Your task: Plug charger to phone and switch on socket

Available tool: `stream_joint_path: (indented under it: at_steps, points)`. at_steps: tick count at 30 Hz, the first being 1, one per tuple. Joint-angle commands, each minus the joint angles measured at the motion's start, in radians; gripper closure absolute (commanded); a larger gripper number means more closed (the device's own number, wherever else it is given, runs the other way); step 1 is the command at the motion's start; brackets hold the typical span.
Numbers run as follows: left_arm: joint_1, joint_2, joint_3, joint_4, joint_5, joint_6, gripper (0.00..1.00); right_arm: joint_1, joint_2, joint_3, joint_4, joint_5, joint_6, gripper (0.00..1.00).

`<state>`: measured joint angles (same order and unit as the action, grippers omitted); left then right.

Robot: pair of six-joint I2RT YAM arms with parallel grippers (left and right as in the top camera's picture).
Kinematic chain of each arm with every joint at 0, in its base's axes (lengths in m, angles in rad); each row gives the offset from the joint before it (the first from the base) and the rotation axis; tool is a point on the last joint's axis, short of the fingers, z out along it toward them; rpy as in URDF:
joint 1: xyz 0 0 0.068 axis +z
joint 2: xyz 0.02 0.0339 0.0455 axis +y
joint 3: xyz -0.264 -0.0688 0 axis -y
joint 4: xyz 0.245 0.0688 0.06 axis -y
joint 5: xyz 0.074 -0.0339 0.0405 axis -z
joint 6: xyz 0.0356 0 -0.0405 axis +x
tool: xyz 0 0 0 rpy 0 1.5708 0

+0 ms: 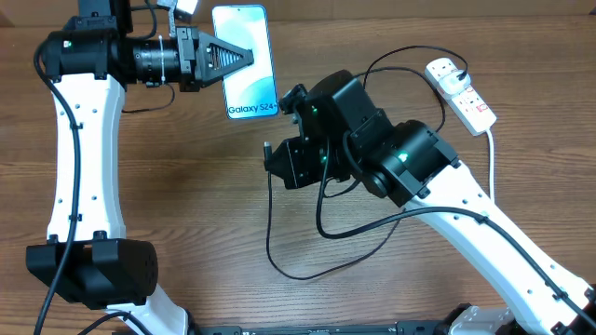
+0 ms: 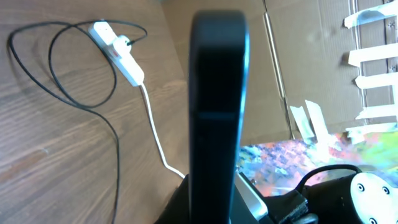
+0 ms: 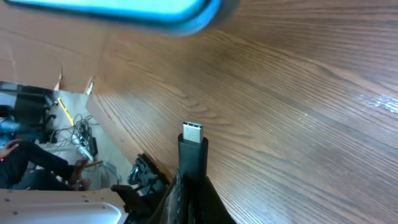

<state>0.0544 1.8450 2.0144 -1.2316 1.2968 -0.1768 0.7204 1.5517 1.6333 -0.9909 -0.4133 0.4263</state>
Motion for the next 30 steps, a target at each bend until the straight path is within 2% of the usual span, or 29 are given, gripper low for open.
stream_joint_path:
  at_steps: [1,5,30]
  points:
    - [-0.013,-0.003,0.013,-0.034,-0.035,0.013,0.96,-0.004,-0.002,0.008,0.016,0.009,0.015,0.96]
    - [-0.035,-0.003,0.013,-0.065,-0.160,0.041,0.96,0.000,-0.002,0.012,-0.013,0.076,0.022,0.96]
    - [-0.083,-0.001,0.011,-0.051,-0.209,0.042,0.96,0.019,-0.002,0.012,0.013,0.053,0.027,0.96]
